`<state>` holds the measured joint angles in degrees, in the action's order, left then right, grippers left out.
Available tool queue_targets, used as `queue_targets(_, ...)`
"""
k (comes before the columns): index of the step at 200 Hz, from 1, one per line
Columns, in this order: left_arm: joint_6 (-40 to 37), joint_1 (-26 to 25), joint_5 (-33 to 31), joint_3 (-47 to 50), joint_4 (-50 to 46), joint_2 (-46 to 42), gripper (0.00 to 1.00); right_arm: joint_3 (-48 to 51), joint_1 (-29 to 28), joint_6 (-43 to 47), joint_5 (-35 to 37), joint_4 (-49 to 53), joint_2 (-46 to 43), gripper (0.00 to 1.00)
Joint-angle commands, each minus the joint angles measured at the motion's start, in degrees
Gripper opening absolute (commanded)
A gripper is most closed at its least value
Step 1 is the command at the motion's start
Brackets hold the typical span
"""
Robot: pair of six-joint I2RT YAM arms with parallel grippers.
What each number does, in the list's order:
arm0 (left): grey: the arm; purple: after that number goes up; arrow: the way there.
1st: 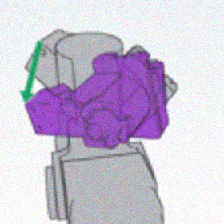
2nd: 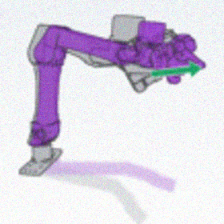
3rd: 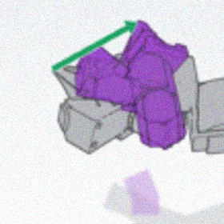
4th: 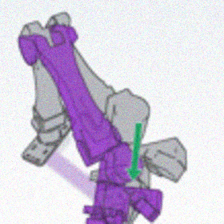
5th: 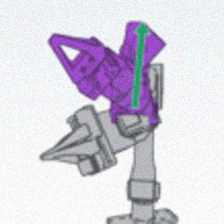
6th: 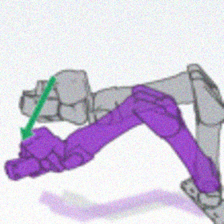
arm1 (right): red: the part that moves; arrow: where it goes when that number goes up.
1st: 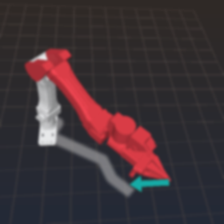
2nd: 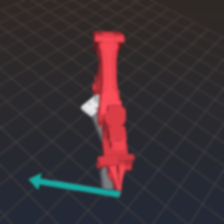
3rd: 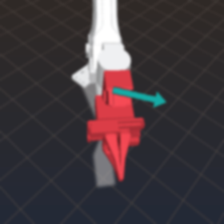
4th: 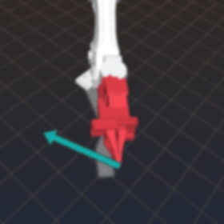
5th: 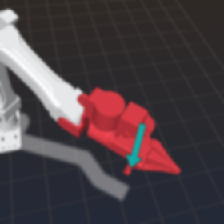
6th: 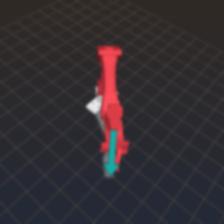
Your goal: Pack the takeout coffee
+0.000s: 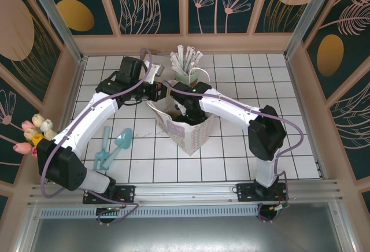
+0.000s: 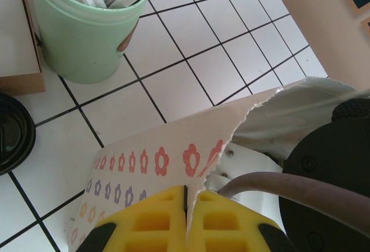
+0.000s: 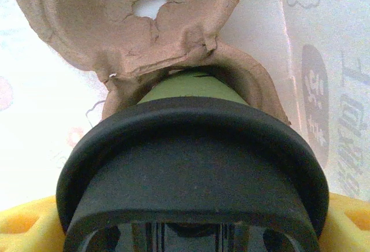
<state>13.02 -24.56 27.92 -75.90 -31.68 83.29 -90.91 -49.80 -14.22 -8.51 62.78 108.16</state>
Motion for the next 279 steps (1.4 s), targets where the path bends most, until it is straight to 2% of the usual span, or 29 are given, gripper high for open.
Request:
queue_targets(1, -0.1, -0.1, -0.1, 0.0, 0.4, -0.8, 0.00, 2.7, 0.1, 1.0, 1.8, -4.8, 5.9, 0.40)
queue_targets(155, -0.5, -0.1, 0.0, 0.2, -0.1, -0.7, 0.00, 4.5, 0.5, 1.5, 0.0, -7.0, 10.3, 0.39)
queue_targets(226, -0.6, -0.1, -0.2, 0.0, -0.1, -0.5, 0.00, 1.4, 0.4, 1.4, 1.3, -4.5, 7.3, 0.39)
queue_targets(279, -0.8, -0.1, -0.5, -0.1, -0.5, -0.6, 0.00, 4.7, 0.5, 1.3, 0.8, -7.0, 7.7, 0.39)
